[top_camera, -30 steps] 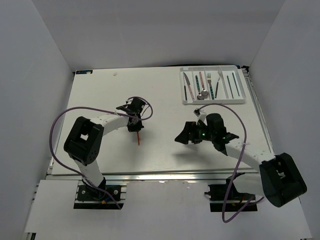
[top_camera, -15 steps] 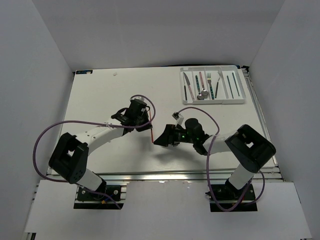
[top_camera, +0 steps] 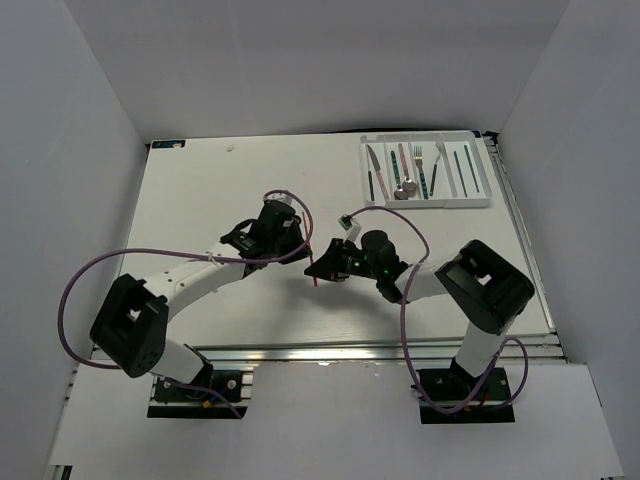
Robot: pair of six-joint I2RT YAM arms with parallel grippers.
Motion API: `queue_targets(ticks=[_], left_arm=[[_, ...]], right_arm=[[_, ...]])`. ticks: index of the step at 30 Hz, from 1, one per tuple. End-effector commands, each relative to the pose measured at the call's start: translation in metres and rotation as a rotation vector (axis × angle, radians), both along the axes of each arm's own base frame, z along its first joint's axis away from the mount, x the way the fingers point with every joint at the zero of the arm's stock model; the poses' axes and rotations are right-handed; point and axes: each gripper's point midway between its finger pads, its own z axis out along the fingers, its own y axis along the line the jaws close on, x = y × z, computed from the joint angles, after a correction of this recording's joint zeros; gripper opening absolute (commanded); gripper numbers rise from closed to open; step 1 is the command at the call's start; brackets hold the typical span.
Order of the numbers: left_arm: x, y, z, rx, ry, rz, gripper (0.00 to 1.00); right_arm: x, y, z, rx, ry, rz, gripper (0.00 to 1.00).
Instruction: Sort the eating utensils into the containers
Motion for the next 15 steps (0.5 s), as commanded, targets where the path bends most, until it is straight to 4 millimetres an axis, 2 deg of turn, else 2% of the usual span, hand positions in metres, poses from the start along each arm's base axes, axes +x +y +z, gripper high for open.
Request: queue_targets(ticks=[1, 2, 3, 4, 5, 6, 7, 8, 10, 11, 12, 13, 14, 15], left_arm=[[0.002, -0.004, 0.03, -0.047, -0.065, -0.004, 0.0], [0.004, -0.002, 0.032, -0.031, -0.077, -0.007, 0.12], [0.008, 0.002, 0.04, -0.006, -0.091, 0.006, 0.27], [0.01, 0.007, 0.045, 0.029, -0.098, 0.018, 0.47], [0.015, 0.018, 0.052, 0.093, -0.122, 0.03, 0.98], [0.017, 0.044, 0.052, 0.22, -0.124, 0.101, 0.98], [0.025, 0.054, 0.077, 0.258, -0.176, 0.134, 0.98], [0.027, 0.068, 0.093, 0.295, -0.215, 0.176, 0.98], [0.024, 0.107, 0.115, 0.434, -0.27, 0.265, 0.98], [0.02, 0.119, 0.136, 0.441, -0.318, 0.295, 0.98], [0.015, 0.13, 0.142, 0.475, -0.332, 0.304, 0.98], [0.011, 0.143, 0.148, 0.528, -0.361, 0.315, 0.98], [0.005, 0.152, 0.142, 0.565, -0.36, 0.312, 0.98], [-0.002, 0.162, 0.146, 0.573, -0.38, 0.32, 0.98]], right_arm=[[0.008, 0.007, 0.021, 0.046, -0.076, -0.009, 0.1], [0.01, 0.006, 0.02, 0.031, -0.08, -0.013, 0.0], [0.014, 0.003, 0.017, 0.0, -0.094, -0.022, 0.0], [0.018, 0.002, 0.016, -0.028, -0.094, -0.035, 0.0], [0.02, -0.006, 0.007, -0.09, -0.069, -0.062, 0.0], [0.028, -0.015, 0.003, -0.128, -0.067, -0.092, 0.0], [0.034, -0.025, -0.001, -0.181, -0.098, -0.107, 0.0], [0.048, -0.045, -0.006, -0.272, -0.079, -0.168, 0.0], [0.067, -0.072, -0.01, -0.407, -0.14, -0.21, 0.0], [0.09, -0.085, 0.005, -0.462, -0.191, -0.272, 0.0], [0.1, -0.12, -0.011, -0.59, -0.133, -0.308, 0.0], [0.113, -0.138, -0.012, -0.659, -0.133, -0.332, 0.0], [0.135, -0.154, -0.005, -0.738, -0.169, -0.338, 0.0], [0.144, -0.192, -0.014, -0.819, -0.097, -0.366, 0.0]])
